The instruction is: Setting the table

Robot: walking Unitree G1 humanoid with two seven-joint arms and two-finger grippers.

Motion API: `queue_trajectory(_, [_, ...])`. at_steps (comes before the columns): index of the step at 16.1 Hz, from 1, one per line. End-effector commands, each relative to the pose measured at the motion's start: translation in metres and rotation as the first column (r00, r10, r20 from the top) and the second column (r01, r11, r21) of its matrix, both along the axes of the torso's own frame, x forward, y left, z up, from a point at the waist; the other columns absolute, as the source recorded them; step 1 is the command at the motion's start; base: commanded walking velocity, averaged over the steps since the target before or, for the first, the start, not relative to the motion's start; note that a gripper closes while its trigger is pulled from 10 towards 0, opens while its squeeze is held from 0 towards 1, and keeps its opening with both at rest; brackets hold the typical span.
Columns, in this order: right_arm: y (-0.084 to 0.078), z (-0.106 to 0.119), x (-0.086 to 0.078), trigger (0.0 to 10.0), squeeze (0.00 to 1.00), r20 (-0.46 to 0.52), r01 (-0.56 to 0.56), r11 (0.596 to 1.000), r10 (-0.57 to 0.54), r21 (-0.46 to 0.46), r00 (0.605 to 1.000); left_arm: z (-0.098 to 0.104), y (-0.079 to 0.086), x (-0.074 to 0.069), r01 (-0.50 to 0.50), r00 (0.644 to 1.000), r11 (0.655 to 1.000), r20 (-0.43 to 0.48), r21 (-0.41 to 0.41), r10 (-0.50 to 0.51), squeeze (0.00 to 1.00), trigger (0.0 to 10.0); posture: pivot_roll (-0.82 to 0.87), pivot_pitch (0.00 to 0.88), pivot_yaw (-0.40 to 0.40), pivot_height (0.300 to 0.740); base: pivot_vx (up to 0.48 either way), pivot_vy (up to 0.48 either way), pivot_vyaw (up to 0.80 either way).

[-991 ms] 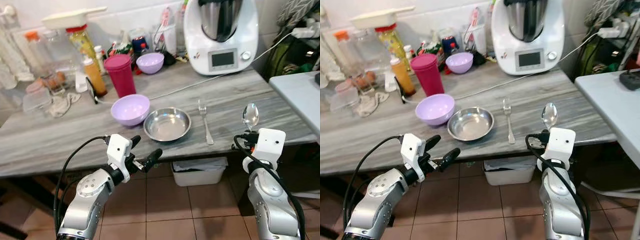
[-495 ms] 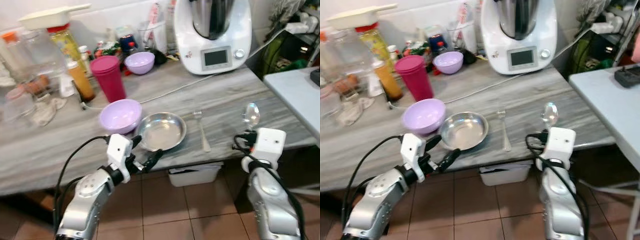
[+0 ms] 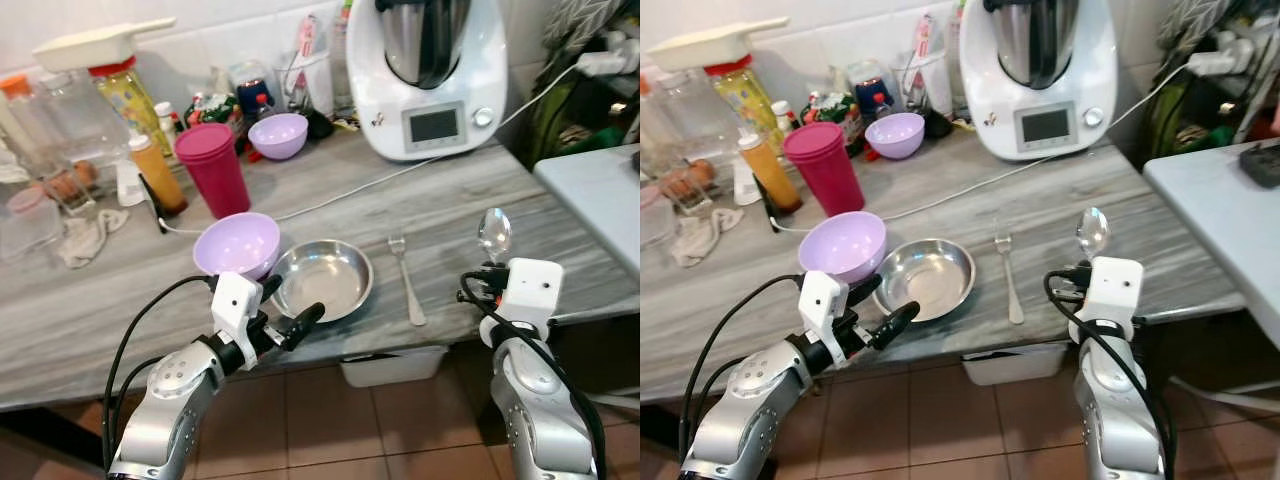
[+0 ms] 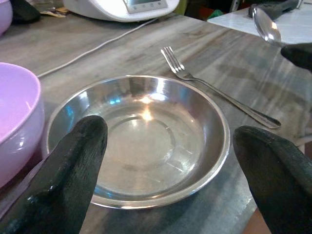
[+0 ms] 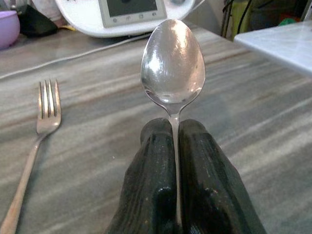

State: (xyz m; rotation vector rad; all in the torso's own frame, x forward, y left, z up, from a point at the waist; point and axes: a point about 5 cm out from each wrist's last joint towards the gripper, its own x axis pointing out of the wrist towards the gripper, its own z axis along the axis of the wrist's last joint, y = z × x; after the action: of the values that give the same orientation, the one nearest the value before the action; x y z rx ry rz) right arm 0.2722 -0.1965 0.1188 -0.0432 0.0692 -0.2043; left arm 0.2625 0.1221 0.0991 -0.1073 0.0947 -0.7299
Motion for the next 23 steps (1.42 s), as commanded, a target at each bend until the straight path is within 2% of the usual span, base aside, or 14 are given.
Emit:
queue_trajectory(1, [-0.001, 0.003, -0.001, 10.0, 0.0, 0.011, 0.001, 1.0, -0.001, 0.0, 1.0, 0.001, 0.004, -0.002, -0.003, 1.0, 1.0, -0.001, 0.008, 0.003, 0.0, 10.0, -0.28, 0.0, 0.162, 0.74, 0.0, 0.0, 0.0])
queue_trajectory(3, [-0.001, 0.003, -0.001, 10.0, 0.0, 0.008, -0.002, 1.0, 0.002, 0.001, 1.0, 0.002, 0.008, -0.006, 0.029, 1.0, 0.999, 0.01, 0.024, -0.029, 0.0, 10.0, -0.28, 0.002, 0.157, 0.74, 0.0, 0.0, 0.0])
queue_trajectory(5, [-0.002, 0.005, 0.001, 10.0, 0.0, -0.002, -0.017, 1.0, 0.017, -0.003, 1.0, 0.002, 0.012, -0.015, 0.129, 0.991, 0.989, 0.035, 0.076, -0.132, 0.0, 10.0, -0.28, 0.011, 0.154, 0.74, 0.0, 0.0, 0.0])
queue_trajectory(8, [-0.013, 0.009, 0.007, 10.0, 0.0, -0.03, -0.035, 0.999, 0.035, -0.002, 0.999, 0.003, 0.016, -0.023, 0.217, 0.974, 0.968, 0.039, 0.124, -0.223, 0.0, 10.0, -0.28, 0.027, 0.143, 0.74, 0.0, 0.0, 0.0])
queue_trajectory(12, [-0.033, 0.012, 0.014, 10.0, 0.0, -0.099, -0.035, 0.999, 0.032, -0.028, 0.995, 0.005, 0.013, -0.027, 0.251, 0.965, 0.961, 0.047, 0.12, -0.258, 0.0, 10.0, -0.28, 0.052, 0.137, 0.74, 0.0, 0.0, 0.0])
queue_trajectory(15, [-0.038, 0.015, 0.023, 10.0, 0.0, -0.142, -0.08, 0.996, 0.075, -0.033, 0.987, 0.003, 0.015, -0.03, 0.267, 0.961, 0.956, 0.039, 0.12, -0.273, 0.0, 10.0, -0.28, 0.078, 0.136, 0.74, 0.0, 0.0, 0.0])
queue_trajectory(20, [-0.028, 0.013, 0.043, 10.0, 0.0, -0.189, -0.167, 0.986, 0.165, 0.004, 0.968, -0.001, 0.017, -0.031, 0.266, 0.962, 0.956, 0.028, 0.124, -0.271, 0.0, 10.0, -0.27, 0.093, 0.139, 0.74, 0.0, 0.0, 0.0])
queue_trajectory(22, [-0.019, 0.013, 0.051, 10.0, 0.0, -0.192, -0.204, 0.978, 0.209, 0.047, 0.959, -0.001, 0.016, -0.031, 0.267, 0.962, 0.955, 0.028, 0.126, -0.272, 0.0, 10.0, -0.27, 0.091, 0.14, 0.74, 0.0, 0.0, 0.0])
queue_trajectory(23, [-0.016, 0.012, 0.052, 10.0, 0.0, -0.2, -0.219, 0.975, 0.222, 0.038, 0.954, -0.001, 0.016, -0.031, 0.268, 0.961, 0.955, 0.03, 0.126, -0.273, 0.0, 10.0, -0.27, 0.091, 0.139, 0.74, 0.0, 0.0, 0.0])
